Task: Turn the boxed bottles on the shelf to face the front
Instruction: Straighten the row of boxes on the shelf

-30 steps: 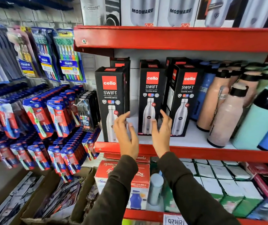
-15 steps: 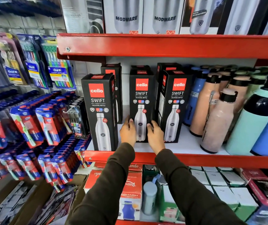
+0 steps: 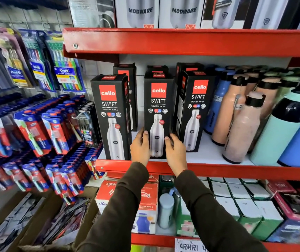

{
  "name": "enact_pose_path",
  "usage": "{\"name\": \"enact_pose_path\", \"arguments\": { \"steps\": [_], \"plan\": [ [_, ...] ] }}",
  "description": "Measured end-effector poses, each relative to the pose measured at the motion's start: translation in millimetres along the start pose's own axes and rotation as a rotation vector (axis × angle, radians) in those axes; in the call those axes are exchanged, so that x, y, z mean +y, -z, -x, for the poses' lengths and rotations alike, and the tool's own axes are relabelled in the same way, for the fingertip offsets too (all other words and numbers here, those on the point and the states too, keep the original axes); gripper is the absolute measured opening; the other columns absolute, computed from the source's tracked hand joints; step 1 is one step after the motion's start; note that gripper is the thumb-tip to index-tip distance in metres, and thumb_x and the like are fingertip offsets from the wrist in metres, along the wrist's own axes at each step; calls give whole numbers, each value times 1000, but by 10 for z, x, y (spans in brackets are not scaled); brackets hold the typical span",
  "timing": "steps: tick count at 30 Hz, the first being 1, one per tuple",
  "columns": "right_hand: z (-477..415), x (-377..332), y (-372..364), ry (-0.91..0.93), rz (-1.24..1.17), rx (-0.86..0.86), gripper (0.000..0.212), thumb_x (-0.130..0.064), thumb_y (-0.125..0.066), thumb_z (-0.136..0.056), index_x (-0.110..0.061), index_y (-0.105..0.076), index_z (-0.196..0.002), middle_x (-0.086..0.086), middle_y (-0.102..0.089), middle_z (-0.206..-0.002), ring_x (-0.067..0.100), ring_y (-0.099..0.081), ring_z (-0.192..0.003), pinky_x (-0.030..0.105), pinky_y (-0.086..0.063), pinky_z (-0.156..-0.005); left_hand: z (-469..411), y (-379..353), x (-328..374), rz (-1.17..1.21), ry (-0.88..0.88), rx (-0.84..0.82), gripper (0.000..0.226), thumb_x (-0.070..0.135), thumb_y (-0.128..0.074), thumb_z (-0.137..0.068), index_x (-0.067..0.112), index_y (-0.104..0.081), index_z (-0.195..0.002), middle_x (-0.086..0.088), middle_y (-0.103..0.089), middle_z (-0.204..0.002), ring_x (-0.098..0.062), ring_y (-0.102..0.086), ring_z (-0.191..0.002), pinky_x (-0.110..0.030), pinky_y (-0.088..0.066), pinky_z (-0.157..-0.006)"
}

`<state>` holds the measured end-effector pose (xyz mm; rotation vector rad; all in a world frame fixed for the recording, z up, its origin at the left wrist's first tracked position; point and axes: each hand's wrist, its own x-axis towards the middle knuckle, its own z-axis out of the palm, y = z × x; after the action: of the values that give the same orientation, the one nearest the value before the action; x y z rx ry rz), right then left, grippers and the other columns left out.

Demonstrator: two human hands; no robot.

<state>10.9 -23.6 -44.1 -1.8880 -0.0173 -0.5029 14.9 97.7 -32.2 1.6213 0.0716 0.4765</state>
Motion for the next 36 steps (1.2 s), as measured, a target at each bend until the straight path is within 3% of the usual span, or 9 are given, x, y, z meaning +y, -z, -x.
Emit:
{"name": "enact_pose_path", "arguments": {
  "steps": [2,4,8,12,16,21,25,31,36],
  "plan": [
    [64,3,31,9,12,5,43,-31,-49,-102,-12,-53,-140,8,-64,-133,20,-59,-121,20,-38,-94,63,28,-2,25,11,15,42,35,-49,-100,19,-56,-138,2,-60,-136,-1,-50,-115,10,-29,-77],
    [127,-2,62,23,21,11,41,-33,-49,-101,-15,-54,-138,6,-66,-129,13,-61,-109,19,-40,-91,120,64,8,37,15,26,43,38,-51,-98,21,-57,-137,9,-62,-130,2,-49,-113,11,-29,-74],
    [200,-8,106,54,45,24,39,-32,-50,-100,-19,-57,-136,-10,-66,-110,-20,-57,-82,-5,-36,-74,210,114,19,50,-5,27,43,41,-53,-96,24,-59,-135,27,-59,-106,2,-52,-108,-2,-34,-86],
    [193,-43,99,67,53,27,39,-31,-51,-99,-19,-58,-136,-15,-59,-104,-31,-52,-79,-9,-35,-69,198,152,24,60,-12,12,43,41,-53,-96,23,-58,-135,24,-59,-106,6,-54,-104,-13,-36,-91],
    [233,-43,191,83,46,29,39,-30,-52,-99,-19,-57,-136,-16,-59,-100,-29,-54,-74,-8,-37,-66,276,112,69,39,-28,22,40,36,-53,-97,21,-59,-134,25,-59,-104,22,-55,-92,-4,-36,-84],
    [297,-29,277,87,18,0,38,-30,-52,-100,-21,-56,-136,-28,-58,-99,-24,-58,-82,0,-46,-74,393,63,111,73,-28,52,40,33,-52,-99,20,-56,-136,15,-58,-118,-3,-55,-114,-11,-38,-94],
    [322,-45,344,102,4,22,37,-31,-50,-101,-24,-51,-137,0,-55,-135,13,-58,-116,38,-48,-105,547,-2,93,107,-194,177,35,23,-49,-100,24,-53,-136,12,-54,-131,-7,-49,-129,-27,-39,-108],
    [175,79,757,163,40,235,43,-18,-55,-98,-19,-47,-139,8,-44,-137,28,-41,-132,40,-34,-112,712,-309,200,-36,-466,364,36,19,-46,-99,30,-50,-134,9,-49,-131,-5,-42,-127,-25,-30,-109],
    [-102,196,1041,63,14,254,59,-17,-54,-99,-11,-29,-152,15,-29,-156,29,-25,-147,39,-21,-119,789,-752,329,-1,-621,118,42,14,-40,-101,21,-42,-143,4,-47,-142,-19,-41,-136,-46,-33,-113]
  ]
}}
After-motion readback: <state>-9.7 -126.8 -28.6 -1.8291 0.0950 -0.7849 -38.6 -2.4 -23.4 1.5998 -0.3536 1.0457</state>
